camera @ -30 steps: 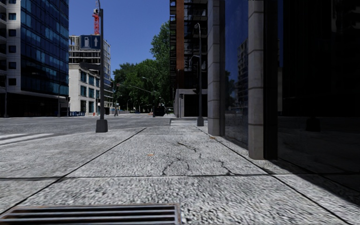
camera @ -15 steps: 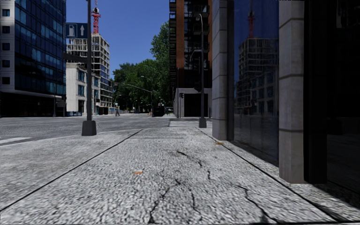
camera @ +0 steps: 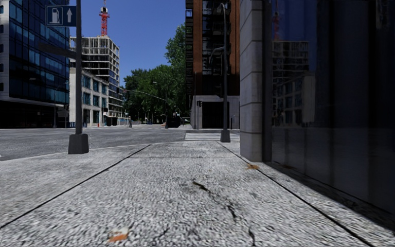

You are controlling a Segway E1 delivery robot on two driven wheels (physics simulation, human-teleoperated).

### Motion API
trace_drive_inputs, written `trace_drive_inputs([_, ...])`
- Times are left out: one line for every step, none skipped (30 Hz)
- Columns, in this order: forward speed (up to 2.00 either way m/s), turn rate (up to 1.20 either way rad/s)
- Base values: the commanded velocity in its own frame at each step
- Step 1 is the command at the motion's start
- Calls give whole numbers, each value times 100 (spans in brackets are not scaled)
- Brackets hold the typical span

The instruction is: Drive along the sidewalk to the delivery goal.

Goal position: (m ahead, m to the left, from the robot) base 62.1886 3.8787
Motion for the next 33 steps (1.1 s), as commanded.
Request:
trace_drive_inputs([200,0])
trace_drive_inputs([200,0])
trace_drive_inputs([200,0])
trace_drive_inputs([200,0])
trace_drive_inputs([200,0])
trace_drive_inputs([200,0])
trace_drive_inputs([200,0])
trace_drive_inputs([200,0])
trace_drive_inputs([200,0])
trace_drive_inputs([200,0])
trace_drive_inputs([200,0])
trace_drive_inputs([200,0])
trace_drive_inputs([200,0])
trace_drive_inputs([200,0])
trace_drive_inputs([200,0])
trace_drive_inputs([200,0])
trace_drive_inputs([200,0])
trace_drive_inputs([200,0])
trace_drive_inputs([200,0])
trace_drive_inputs([200,0])
trace_drive_inputs([200,0])
trace_drive_inputs([200,0])
trace_drive_inputs([200,0])
trace_drive_inputs([200,0])
trace_drive_inputs([200,0])
trace_drive_inputs([200,0])
trace_drive_inputs([200,0])
trace_drive_inputs([200,0])
trace_drive_inputs([200,0])
trace_drive_inputs([200,0])
trace_drive_inputs([200,0])
trace_drive_inputs([200,0])
trace_drive_inputs([200,0])
